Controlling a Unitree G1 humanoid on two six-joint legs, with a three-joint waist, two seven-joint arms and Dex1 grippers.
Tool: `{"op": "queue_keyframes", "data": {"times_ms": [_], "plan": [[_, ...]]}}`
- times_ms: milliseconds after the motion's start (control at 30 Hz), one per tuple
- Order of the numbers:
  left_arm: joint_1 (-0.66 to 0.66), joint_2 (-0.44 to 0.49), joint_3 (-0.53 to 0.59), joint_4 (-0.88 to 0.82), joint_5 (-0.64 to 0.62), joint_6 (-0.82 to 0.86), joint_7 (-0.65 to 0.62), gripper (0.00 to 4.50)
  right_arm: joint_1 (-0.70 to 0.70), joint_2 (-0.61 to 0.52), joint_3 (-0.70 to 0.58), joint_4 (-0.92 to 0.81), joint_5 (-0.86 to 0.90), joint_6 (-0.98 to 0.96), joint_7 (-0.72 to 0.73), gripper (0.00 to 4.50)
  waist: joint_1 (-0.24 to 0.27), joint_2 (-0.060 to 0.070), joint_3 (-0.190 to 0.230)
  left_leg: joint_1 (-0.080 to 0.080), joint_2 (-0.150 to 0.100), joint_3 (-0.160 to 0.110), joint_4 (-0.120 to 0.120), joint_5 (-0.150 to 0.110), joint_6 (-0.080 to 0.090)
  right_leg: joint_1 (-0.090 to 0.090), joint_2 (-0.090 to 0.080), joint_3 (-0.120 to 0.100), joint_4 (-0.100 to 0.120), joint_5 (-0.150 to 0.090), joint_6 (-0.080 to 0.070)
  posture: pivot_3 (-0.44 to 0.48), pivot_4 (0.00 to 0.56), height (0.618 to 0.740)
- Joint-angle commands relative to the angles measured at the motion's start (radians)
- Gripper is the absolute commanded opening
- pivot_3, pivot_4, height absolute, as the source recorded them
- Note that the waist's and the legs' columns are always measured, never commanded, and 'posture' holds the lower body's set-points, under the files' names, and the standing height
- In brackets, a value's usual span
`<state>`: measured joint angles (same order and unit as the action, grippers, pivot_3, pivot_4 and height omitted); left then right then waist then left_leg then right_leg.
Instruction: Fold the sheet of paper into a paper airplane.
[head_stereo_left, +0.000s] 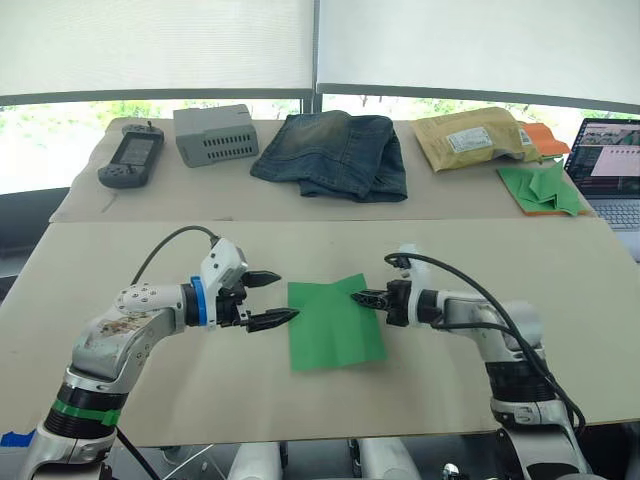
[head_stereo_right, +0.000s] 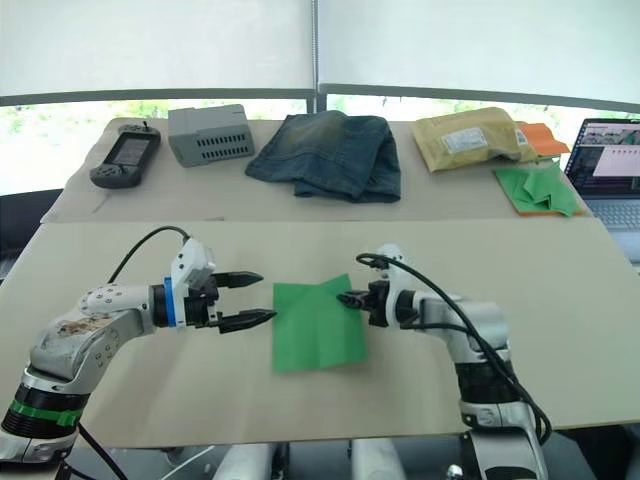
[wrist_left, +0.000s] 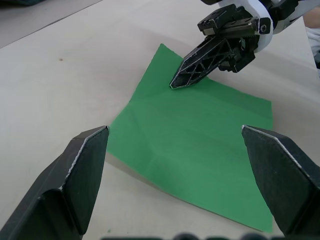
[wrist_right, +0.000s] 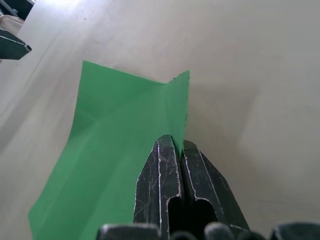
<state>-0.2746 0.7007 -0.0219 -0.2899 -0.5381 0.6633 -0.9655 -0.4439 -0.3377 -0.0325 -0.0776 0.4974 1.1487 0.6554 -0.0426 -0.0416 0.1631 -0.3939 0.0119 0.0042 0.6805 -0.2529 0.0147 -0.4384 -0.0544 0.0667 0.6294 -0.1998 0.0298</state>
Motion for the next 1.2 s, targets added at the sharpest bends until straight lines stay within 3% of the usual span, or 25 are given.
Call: {"op": "queue_keyframes", "data": {"times_ms": [33, 100, 133, 367, 500, 667, 800, 967, 1200], "plan": [[-0.021, 0.001, -0.001, -0.005, 0.004, -0.029, -0.016, 4.50, 0.019, -0.007, -0.024, -0.043, 0.022, 0.005, -0.029, 0.05, 0.001, 0.000, 0.000, 0.000, 0.000, 0.000, 0.000, 0.000, 0.000, 0.000, 0.000, 0.000, 0.000, 0.000, 0.000, 0.000, 0.150, 0.728], [-0.023, 0.002, -0.004, -0.002, 0.004, -0.032, -0.022, 4.50, 0.015, -0.002, -0.042, -0.044, 0.035, 0.012, -0.038, 0.05, 0.001, 0.000, 0.000, 0.000, 0.000, 0.001, 0.000, 0.000, 0.000, 0.000, 0.000, 0.000, 0.000, 0.000, 0.000, 0.000, 0.150, 0.728], [-0.024, 0.001, -0.005, -0.002, 0.003, -0.033, -0.025, 4.50, 0.013, -0.006, -0.047, -0.046, 0.038, 0.013, -0.041, 0.63, 0.001, 0.000, 0.000, 0.000, 0.000, 0.001, 0.000, 0.000, 0.000, 0.000, 0.000, 0.000, 0.000, 0.000, 0.000, 0.000, 0.150, 0.728], [-0.028, -0.004, -0.017, -0.017, -0.010, -0.031, -0.051, 4.50, 0.000, -0.062, -0.121, -0.097, 0.103, 0.059, -0.052, 2.98, 0.001, 0.000, 0.000, 0.000, 0.000, 0.001, 0.000, 0.000, 0.000, 0.000, 0.000, 0.000, 0.000, 0.000, 0.000, 0.000, 0.150, 0.728], [-0.045, -0.025, -0.045, -0.032, -0.020, -0.022, -0.061, 4.50, 0.018, -0.139, -0.196, -0.160, 0.175, 0.103, -0.024, 2.98, 0.004, 0.000, 0.000, -0.001, 0.000, 0.001, 0.000, 0.000, 0.000, 0.000, 0.000, 0.000, -0.001, -0.001, 0.001, 0.000, 0.150, 0.728], [-0.066, -0.055, -0.125, -0.032, 0.009, -0.021, -0.069, 2.99, 0.089, -0.303, -0.204, -0.271, 0.198, 0.029, 0.072, 3.02, 0.005, 0.000, 0.000, -0.001, -0.001, 0.002, 0.000, 0.000, 0.000, 0.001, 0.000, 0.000, -0.002, -0.001, 0.002, 0.000, 0.150, 0.728], [-0.095, -0.093, -0.256, 0.046, 0.135, -0.085, -0.049, 1.62, 0.207, -0.505, -0.058, -0.385, 0.031, -0.236, 0.194, 3.02, 0.005, 0.001, 0.000, -0.001, -0.004, 0.002, 0.000, 0.000, 0.000, 0.001, -0.001, 0.000, -0.003, -0.005, 0.009, 0.000, 0.150, 0.728], [-0.114, -0.115, -0.351, 0.152, 0.252, -0.151, -0.054, 0.04, 0.259, -0.525, 0.000, -0.363, -0.066, -0.390, 0.177, 3.02, 0.000, 0.000, 0.000, 0.002, -0.004, 0.004, 0.000, 0.000, 0.000, 0.003, 0.000, 0.002, -0.003, -0.006, 0.010, 0.000, 0.150, 0.728], [-0.094, -0.111, -0.324, 0.139, 0.238, -0.128, -0.063, 0.04, 0.327, -0.512, 0.046, -0.318, -0.143, -0.505, 0.186, 3.02, 0.007, 0.000, 0.000, 0.002, -0.004, 0.003, 0.000, 0.000, 0.000, 0.003, -0.001, 0.002, -0.003, -0.007, 0.010, 0.000, 0.150, 0.728]]}}
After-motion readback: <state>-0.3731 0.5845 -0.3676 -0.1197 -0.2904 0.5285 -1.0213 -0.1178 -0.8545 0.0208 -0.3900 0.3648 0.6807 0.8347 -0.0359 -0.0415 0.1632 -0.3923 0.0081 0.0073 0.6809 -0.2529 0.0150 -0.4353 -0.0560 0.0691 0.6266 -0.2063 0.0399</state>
